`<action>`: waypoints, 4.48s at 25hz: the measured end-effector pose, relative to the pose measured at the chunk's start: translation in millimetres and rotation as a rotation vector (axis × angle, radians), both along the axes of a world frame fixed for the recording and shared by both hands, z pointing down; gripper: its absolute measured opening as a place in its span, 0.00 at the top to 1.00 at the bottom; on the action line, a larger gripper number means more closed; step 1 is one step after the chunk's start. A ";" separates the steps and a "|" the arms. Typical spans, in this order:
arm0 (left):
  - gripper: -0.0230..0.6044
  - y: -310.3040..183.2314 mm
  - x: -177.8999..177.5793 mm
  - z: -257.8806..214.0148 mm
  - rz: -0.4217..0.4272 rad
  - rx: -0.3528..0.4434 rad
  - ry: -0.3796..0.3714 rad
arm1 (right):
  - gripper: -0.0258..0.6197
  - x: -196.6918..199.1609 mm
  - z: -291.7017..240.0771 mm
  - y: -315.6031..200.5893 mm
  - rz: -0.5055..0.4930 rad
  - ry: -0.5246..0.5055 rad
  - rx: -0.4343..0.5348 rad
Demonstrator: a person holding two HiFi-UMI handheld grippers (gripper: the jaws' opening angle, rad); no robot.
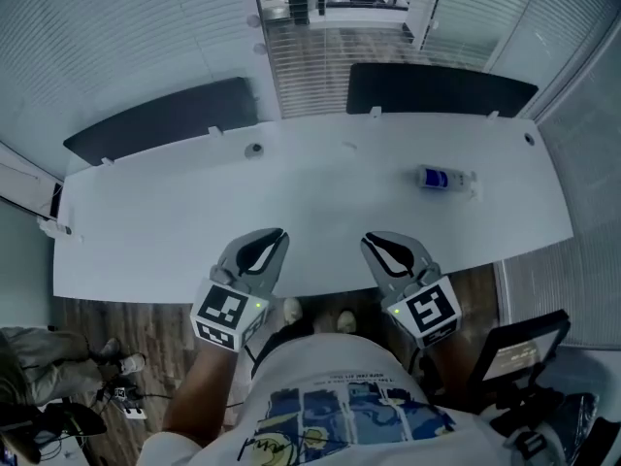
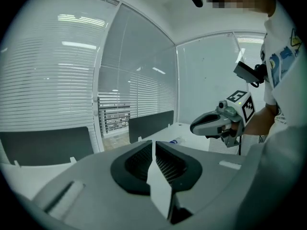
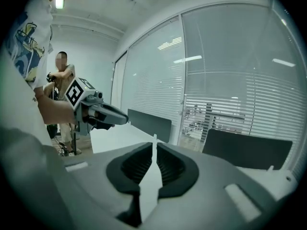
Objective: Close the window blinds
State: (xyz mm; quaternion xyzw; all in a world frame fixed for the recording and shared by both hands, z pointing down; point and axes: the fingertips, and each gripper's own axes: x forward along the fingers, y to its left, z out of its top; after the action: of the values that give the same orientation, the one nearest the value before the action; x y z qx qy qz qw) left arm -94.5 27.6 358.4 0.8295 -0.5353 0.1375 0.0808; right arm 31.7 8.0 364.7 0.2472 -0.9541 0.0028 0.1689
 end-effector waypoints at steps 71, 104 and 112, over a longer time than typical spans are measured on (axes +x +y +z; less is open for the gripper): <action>0.76 -431.0 -192.6 18.5 -0.288 0.158 -1.016 | 0.93 72.9 48.3 -156.6 0.260 0.109 -0.116; 0.75 -425.5 -216.7 11.5 -0.537 0.056 0.615 | 0.93 68.1 46.3 -158.2 0.246 0.102 -0.102; 0.66 -416.3 -202.9 -10.8 -0.443 0.134 -0.280 | 0.93 63.5 43.1 -154.6 0.249 0.090 -0.113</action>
State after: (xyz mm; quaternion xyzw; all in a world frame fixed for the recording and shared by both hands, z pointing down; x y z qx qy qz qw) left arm -297.4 -388.7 347.6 0.6684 -0.7177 0.1941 -0.0211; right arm 95.2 -146.6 407.7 0.3538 -0.9058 0.0665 0.2235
